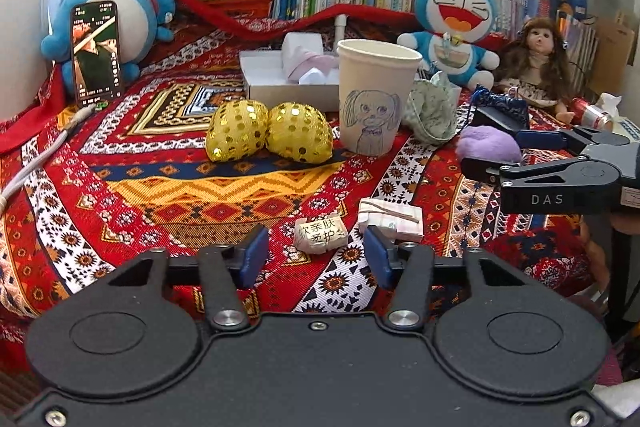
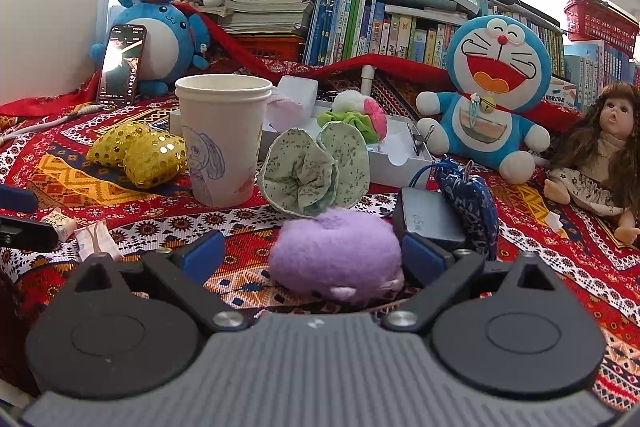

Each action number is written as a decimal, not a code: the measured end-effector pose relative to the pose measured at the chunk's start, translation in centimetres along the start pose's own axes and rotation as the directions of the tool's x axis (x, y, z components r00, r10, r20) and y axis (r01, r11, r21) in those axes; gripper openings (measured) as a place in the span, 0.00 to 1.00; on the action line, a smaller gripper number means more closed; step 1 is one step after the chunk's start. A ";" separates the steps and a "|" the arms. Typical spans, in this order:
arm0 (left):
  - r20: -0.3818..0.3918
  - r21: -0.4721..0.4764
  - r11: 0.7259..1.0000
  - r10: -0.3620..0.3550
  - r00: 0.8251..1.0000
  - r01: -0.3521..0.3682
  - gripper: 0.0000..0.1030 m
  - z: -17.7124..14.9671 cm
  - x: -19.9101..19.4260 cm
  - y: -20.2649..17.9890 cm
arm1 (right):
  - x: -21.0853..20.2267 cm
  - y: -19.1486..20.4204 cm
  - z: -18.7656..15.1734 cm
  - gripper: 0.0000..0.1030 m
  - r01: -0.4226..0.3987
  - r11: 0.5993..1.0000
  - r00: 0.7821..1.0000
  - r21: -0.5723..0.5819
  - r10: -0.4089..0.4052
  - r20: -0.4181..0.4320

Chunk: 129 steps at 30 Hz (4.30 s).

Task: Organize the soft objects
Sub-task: 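Reach the left tool to the small printed white packet while the right tool reaches the purple plush ball, then close the left tool on the packet while the right tool grips the purple plush ball, then lift and carry the packet and purple plush ball with both tools toward the box, then lower the held packet and purple plush ball with both tools into the box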

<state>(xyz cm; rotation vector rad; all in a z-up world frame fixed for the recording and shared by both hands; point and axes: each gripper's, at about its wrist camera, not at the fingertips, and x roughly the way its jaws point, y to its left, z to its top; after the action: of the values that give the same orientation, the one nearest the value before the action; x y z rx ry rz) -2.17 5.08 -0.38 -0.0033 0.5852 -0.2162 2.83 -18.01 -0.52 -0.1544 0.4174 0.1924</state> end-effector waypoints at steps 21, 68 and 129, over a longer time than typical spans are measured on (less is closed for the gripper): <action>0.021 0.024 0.998 0.056 0.998 -0.056 0.28 0.0 1.1 -0.7 | 0.5 0.2 -0.3 0.94 0.029 0.999 0.999 0.029 -0.029 -0.013; 0.143 -0.081 0.997 0.025 0.989 -0.014 0.27 12.6 4.2 3.3 | -0.3 -4.4 6.5 0.66 0.046 0.990 0.993 0.131 -0.059 0.102; -0.263 -0.186 0.983 -0.059 0.963 0.009 0.27 19.7 22.9 5.5 | 16.4 -9.5 11.8 0.66 0.022 0.938 0.942 0.347 0.097 -0.320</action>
<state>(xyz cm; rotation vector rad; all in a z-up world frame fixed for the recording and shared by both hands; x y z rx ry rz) 28.36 4.68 3.16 -0.1646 0.8739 -0.1970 24.18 -22.49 4.37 0.1734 0.7864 0.1277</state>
